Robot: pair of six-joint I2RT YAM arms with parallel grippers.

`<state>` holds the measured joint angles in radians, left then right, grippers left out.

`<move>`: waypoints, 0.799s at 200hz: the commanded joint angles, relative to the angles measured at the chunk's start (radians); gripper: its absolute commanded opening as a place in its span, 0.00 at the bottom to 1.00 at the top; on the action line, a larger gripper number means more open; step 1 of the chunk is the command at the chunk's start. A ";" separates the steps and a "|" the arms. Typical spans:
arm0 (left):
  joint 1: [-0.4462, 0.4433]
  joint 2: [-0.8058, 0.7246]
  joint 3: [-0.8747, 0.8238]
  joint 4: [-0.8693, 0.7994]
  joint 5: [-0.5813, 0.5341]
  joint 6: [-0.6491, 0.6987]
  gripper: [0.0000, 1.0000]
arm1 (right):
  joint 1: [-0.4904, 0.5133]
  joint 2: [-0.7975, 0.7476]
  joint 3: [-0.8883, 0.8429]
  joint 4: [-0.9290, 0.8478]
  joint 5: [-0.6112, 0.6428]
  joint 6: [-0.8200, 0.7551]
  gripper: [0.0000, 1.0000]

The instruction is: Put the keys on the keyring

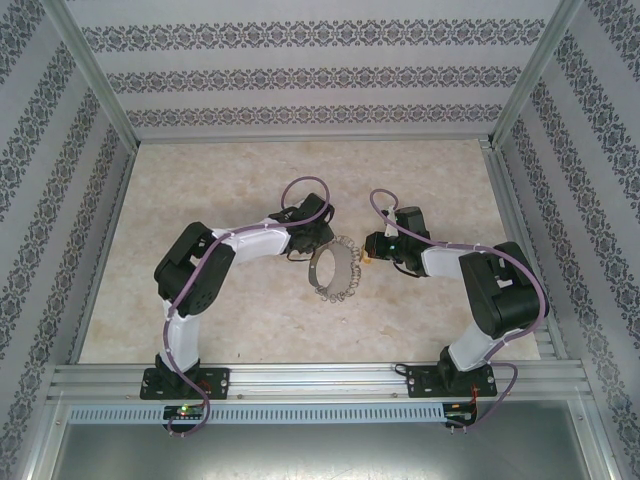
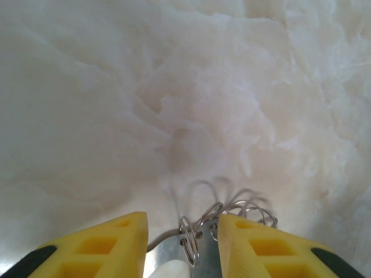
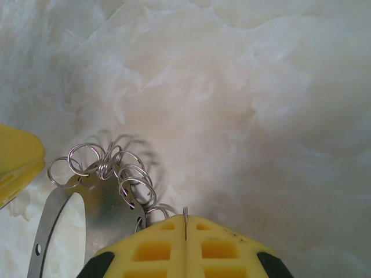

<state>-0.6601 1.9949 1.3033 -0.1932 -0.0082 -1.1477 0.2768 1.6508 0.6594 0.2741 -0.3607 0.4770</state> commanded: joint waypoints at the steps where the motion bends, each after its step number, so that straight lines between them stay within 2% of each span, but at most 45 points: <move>1: -0.006 0.024 0.034 0.013 0.001 -0.041 0.35 | -0.008 0.017 0.013 0.024 -0.020 0.015 0.00; 160: -0.013 0.047 0.034 0.008 0.025 -0.094 0.27 | -0.018 0.027 0.011 0.040 -0.027 0.023 0.00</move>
<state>-0.6601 2.0209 1.3174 -0.1932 0.0086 -1.2163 0.2699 1.6638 0.6594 0.2893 -0.3687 0.4923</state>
